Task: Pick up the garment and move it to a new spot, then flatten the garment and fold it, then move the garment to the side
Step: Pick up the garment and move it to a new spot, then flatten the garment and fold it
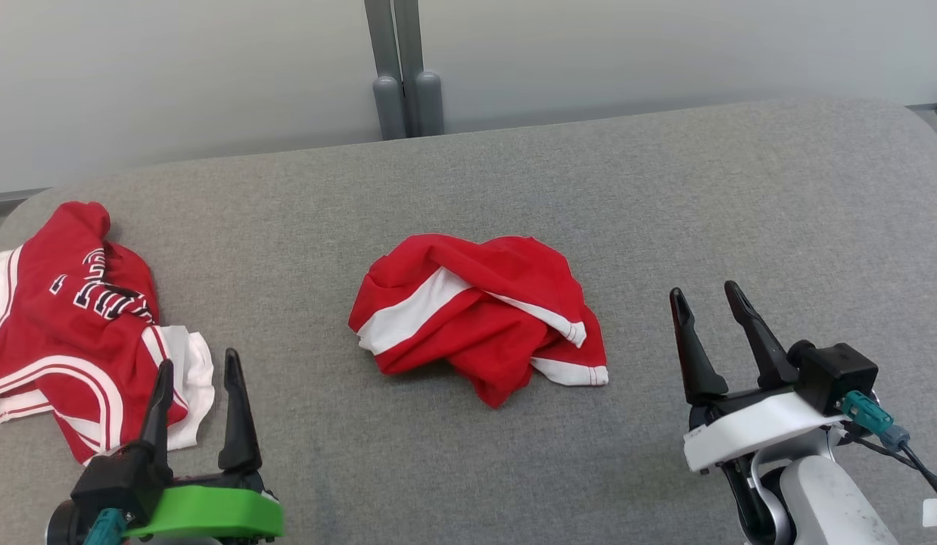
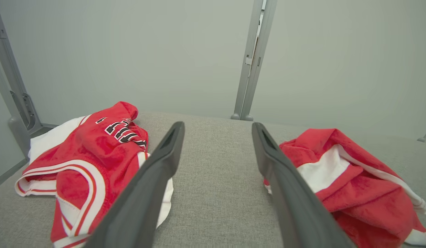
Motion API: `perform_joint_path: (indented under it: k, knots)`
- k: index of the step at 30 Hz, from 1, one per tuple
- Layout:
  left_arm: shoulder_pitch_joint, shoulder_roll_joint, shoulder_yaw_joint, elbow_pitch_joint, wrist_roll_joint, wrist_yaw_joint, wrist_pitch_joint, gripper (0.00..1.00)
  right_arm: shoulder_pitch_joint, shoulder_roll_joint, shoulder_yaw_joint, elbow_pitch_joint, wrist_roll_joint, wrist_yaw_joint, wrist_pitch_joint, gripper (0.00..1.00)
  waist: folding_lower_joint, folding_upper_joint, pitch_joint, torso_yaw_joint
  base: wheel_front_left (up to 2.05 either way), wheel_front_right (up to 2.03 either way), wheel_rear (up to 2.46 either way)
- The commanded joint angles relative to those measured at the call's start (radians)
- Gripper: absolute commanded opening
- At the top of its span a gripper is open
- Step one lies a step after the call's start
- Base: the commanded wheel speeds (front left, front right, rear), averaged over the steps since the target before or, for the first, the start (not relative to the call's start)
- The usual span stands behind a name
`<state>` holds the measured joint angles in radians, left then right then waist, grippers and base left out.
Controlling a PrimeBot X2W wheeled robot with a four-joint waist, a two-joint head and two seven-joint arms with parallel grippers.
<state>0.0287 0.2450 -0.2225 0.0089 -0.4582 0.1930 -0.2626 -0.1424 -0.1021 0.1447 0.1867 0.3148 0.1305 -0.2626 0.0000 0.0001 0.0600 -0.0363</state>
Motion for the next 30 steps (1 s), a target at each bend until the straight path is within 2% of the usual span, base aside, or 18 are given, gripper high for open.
perform_joint_path:
  k: [1,7,14,25,30]
  knots:
    - [0.02,-0.014,0.015,-0.003,0.016,-0.014,-0.003,1.0,0.015,-0.004,0.001,0.001,0.008,0.0,-0.003,1.0,0.0,-0.0001,0.0,0.0,0.0,0.0,0.0]
    - [0.028,-0.068,0.053,0.016,0.064,-0.067,-0.003,1.0,0.013,-0.009,0.006,0.009,0.012,0.0,-0.003,1.0,0.0,-0.0001,-0.004,0.003,0.0,0.0,0.0]
    - [0.034,-0.1,0.091,0.03,0.092,-0.113,-0.003,1.0,0.012,-0.009,0.014,0.022,0.016,0.0,-0.003,1.0,0.0,-0.0001,-0.012,0.006,0.0,0.0,0.0]
    - [0.019,-0.137,0.126,0.058,0.119,-0.165,-0.003,1.0,0.006,-0.009,0.011,0.03,0.018,0.0,-0.003,1.0,0.0,-0.0001,-0.009,0.027,0.0,0.0,0.0]
    - [0.017,-0.15,0.14,0.068,0.128,-0.175,-0.002,1.0,0.003,-0.01,0.025,0.05,0.026,0.0,-0.003,1.0,0.0,-0.0001,-0.011,0.03,0.0,0.0,0.0]
